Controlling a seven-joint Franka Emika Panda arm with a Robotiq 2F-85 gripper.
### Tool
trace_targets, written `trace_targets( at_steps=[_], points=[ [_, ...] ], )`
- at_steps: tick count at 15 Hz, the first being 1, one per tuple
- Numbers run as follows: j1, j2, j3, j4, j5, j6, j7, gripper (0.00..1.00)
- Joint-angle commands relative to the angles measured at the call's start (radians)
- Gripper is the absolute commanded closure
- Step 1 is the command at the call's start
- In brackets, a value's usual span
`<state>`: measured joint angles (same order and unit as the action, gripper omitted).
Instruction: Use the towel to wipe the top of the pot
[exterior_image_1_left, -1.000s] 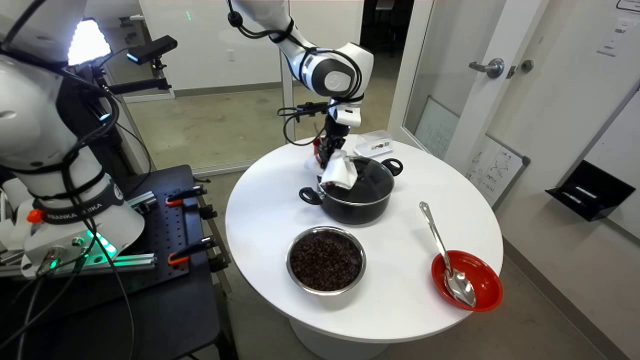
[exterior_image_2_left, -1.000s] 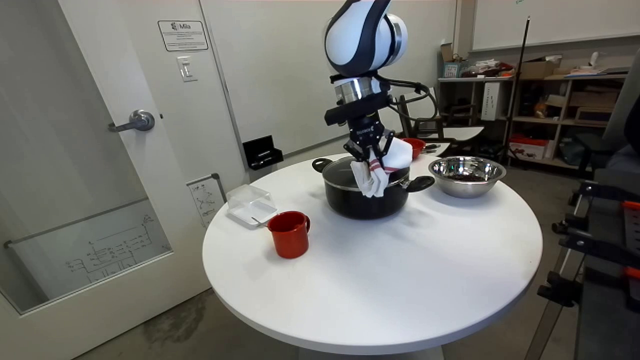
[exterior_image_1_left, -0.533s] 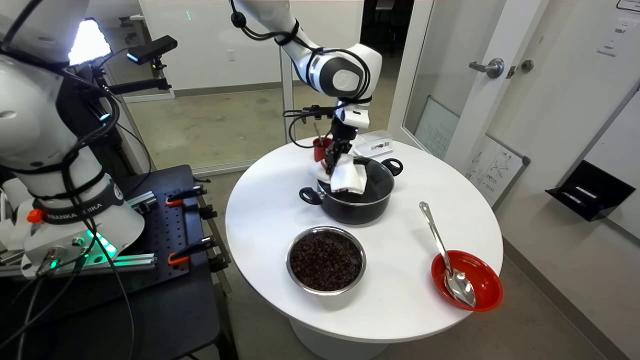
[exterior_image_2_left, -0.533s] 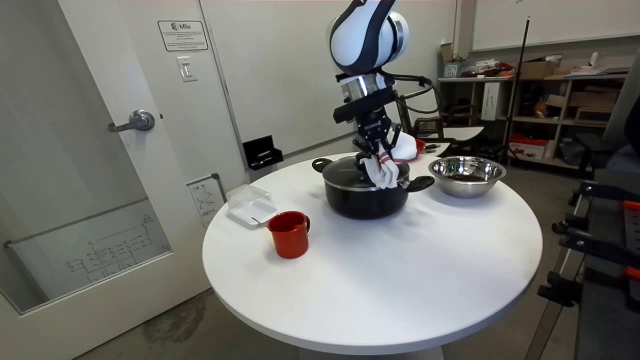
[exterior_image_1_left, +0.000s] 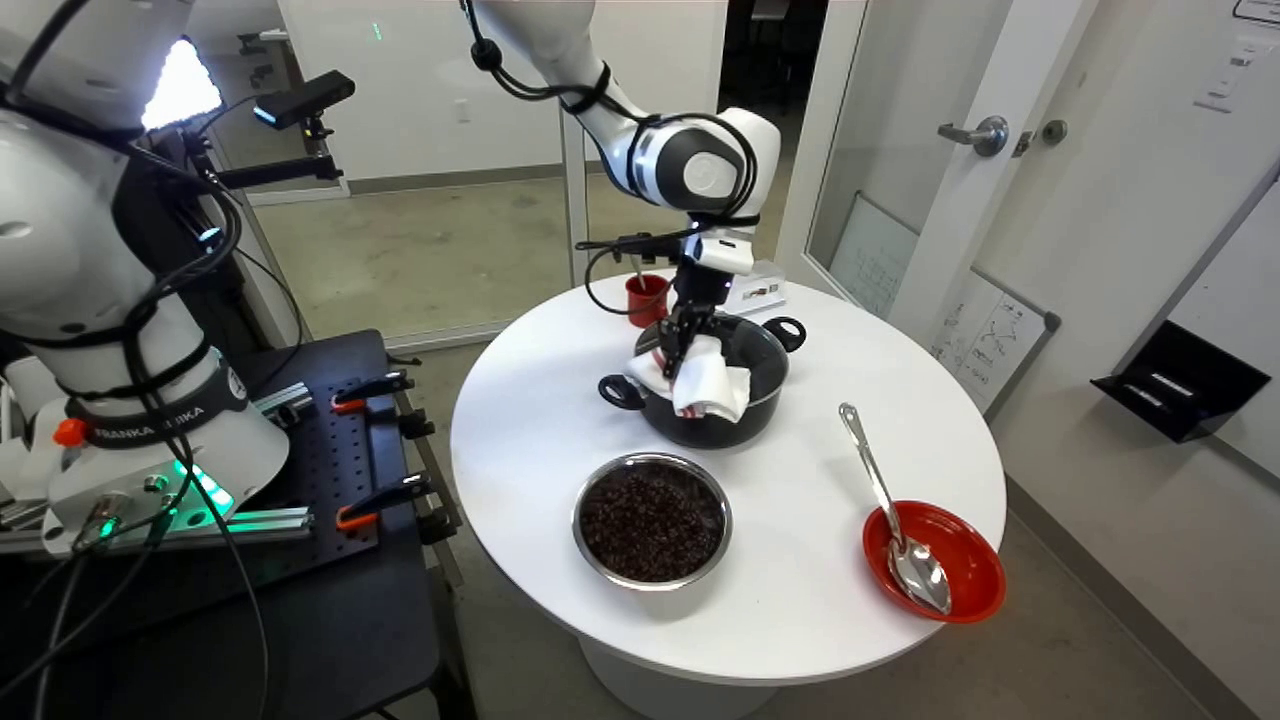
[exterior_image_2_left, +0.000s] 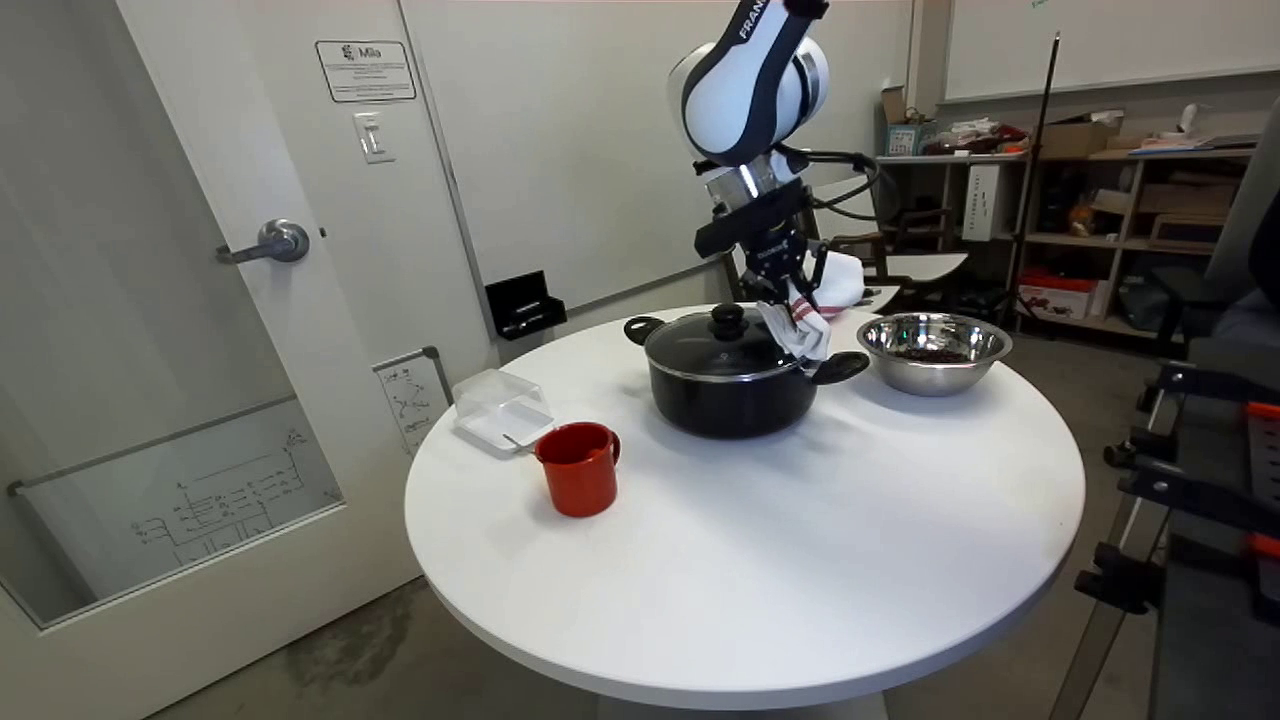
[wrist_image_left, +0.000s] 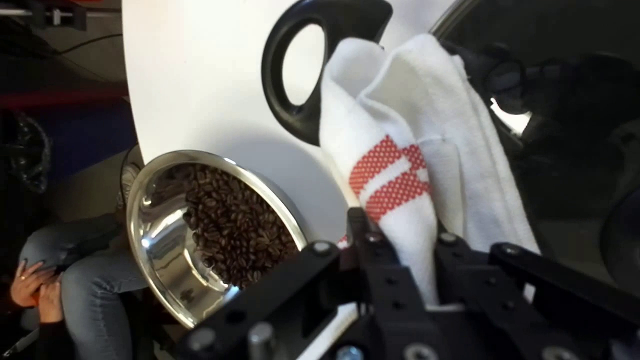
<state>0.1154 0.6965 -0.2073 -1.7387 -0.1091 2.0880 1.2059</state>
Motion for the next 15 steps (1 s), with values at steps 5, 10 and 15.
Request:
trace_targets(
  at_steps=[5, 10, 15],
  points=[
    [-0.046, 0.047, -0.013, 0.083, 0.037, 0.046, 0.207, 0.97],
    [-0.066, 0.054, 0.010, 0.110, 0.072, 0.047, 0.277, 0.97],
    [-0.053, 0.097, 0.003, 0.138, 0.063, 0.081, 0.339, 0.97]
  ],
)
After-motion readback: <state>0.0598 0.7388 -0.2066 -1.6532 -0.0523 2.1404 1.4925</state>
